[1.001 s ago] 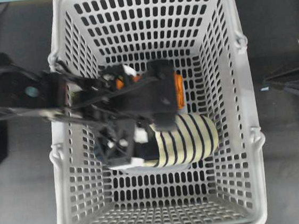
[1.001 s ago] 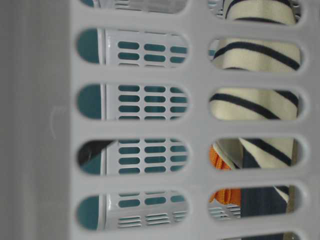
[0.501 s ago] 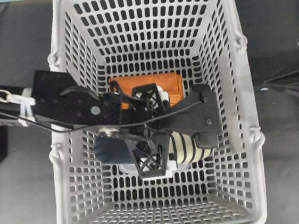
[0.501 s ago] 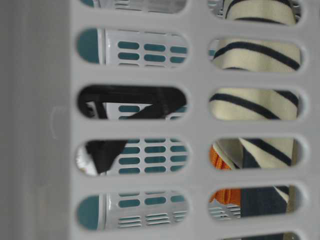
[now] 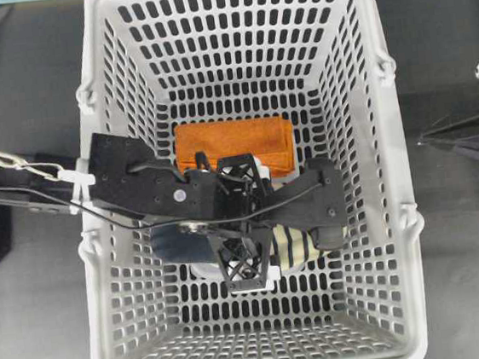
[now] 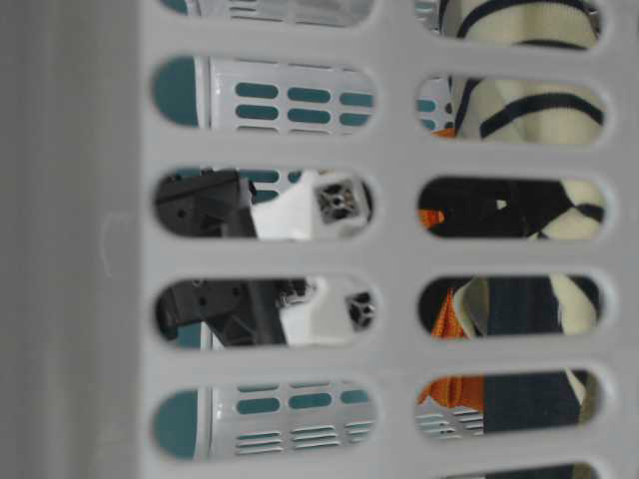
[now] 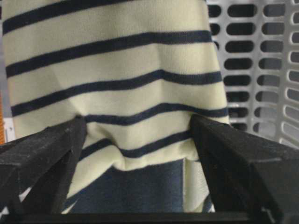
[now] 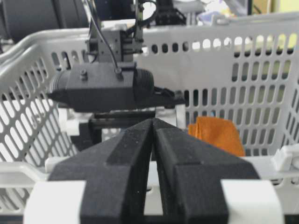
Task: Pick up the slipper from the shopping basket with the left arm.
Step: 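Close the left gripper on the striped slipper's upper edge, then lift the gripped slipper upward out of the basket with the left gripper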
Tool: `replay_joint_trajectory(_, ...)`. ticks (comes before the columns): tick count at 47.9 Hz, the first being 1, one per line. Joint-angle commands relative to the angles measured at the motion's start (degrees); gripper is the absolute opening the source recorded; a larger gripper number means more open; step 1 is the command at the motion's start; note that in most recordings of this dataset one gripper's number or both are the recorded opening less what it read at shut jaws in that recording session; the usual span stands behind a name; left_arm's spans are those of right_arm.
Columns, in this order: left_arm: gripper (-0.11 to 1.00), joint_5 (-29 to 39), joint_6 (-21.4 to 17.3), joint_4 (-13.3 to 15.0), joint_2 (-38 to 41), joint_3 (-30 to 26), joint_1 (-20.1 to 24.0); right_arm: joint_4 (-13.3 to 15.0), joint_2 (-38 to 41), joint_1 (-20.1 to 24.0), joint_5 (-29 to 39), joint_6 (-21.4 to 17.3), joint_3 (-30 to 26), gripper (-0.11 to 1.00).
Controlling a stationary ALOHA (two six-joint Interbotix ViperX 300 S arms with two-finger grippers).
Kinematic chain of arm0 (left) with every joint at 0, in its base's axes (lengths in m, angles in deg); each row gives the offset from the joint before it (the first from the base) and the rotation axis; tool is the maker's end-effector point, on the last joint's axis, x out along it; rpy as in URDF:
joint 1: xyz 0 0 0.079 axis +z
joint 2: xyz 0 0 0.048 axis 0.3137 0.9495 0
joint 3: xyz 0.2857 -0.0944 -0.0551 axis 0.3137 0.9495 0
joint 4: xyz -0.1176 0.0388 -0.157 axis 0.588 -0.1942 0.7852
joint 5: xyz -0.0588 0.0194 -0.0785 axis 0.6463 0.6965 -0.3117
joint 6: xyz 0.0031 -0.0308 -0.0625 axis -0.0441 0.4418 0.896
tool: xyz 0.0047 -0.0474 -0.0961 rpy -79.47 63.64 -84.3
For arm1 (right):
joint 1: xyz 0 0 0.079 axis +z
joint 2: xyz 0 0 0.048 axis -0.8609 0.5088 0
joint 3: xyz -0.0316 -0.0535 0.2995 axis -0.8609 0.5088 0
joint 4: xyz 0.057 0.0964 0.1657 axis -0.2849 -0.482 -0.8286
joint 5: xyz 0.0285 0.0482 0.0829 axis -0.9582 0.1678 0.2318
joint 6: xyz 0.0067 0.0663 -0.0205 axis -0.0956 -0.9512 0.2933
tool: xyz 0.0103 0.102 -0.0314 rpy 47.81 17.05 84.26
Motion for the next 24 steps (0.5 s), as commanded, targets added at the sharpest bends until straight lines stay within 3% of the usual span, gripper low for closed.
replay_joint_trajectory(1, 0.87, -1.7, -0.2, -0.2, 0.1, 1.3, 0.7, -0.3, 0.3, 0.1, -0.3, -0.7, -0.4, 0.00)
replay_joint_trajectory(7, 0.68, -1.4, -0.5, -0.2, -0.1, 2.2, 0.6, -0.3, 0.3, 0.1, -0.3, -1.7, -0.2, 0.00)
replay_joint_trajectory(18, 0.13, 2.5, -3.6, -0.2, -1.5, 0.3, 0.3, -0.3, 0.3, 0.1, -0.3, -1.8, -0.1, 0.00)
replay_joint_trajectory(24, 0.09, 6.2, -5.8, -0.2, -3.0, -2.5, 0.3, -0.3, 0.3, 0.1, -0.5, -1.8, -0.1, 0.00)
